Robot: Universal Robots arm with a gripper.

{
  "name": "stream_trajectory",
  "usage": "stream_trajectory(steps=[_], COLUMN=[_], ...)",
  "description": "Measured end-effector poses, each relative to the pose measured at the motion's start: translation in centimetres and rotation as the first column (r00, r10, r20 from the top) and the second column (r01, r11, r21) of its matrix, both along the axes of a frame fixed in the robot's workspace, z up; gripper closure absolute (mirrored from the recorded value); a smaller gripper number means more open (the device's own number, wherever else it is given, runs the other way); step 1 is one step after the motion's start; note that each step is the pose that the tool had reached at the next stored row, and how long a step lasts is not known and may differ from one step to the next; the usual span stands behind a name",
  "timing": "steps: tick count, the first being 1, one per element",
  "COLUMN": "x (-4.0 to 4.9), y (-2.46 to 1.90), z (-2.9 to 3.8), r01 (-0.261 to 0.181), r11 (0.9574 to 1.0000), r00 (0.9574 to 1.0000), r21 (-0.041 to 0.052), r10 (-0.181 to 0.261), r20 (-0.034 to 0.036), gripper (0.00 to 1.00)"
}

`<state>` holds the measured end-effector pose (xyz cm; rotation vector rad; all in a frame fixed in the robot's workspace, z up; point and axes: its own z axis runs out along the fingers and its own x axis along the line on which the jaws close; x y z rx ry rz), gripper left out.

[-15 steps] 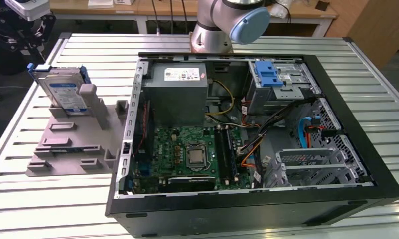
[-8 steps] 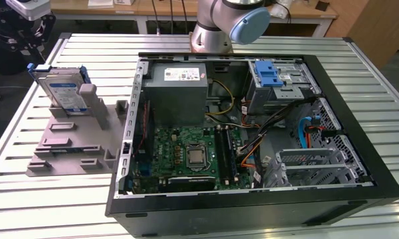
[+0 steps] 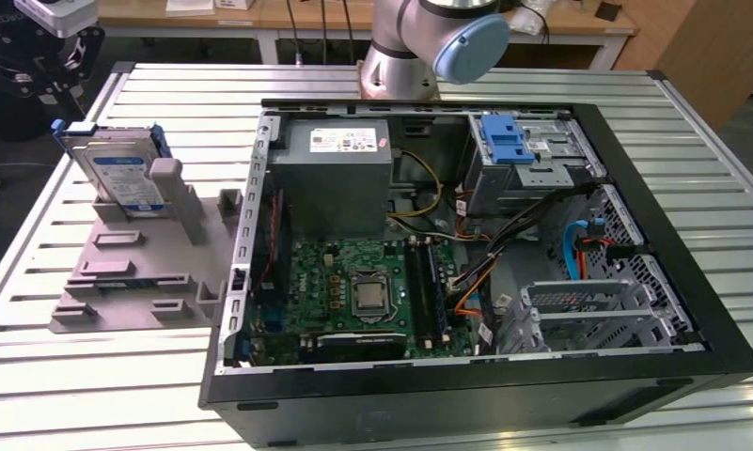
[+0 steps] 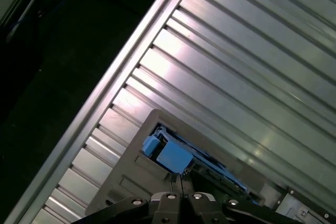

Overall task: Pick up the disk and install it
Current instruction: 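Pick up the disk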

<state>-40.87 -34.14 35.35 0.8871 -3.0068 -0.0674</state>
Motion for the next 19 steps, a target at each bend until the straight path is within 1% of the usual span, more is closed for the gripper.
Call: stream_trajectory(steps=[9, 19], x=[-0.01, -0.01], y=[0.0, 0.0], z=[0.0, -0.01], r01=[-0.033, -0.07], r11=[0.9994, 0.9976], r00=[0.9994, 0.9976], r21=[0.0001, 0.0001], r10=[0.033, 0.07], r20=[0.0, 0.0], gripper=[0.89, 0.89])
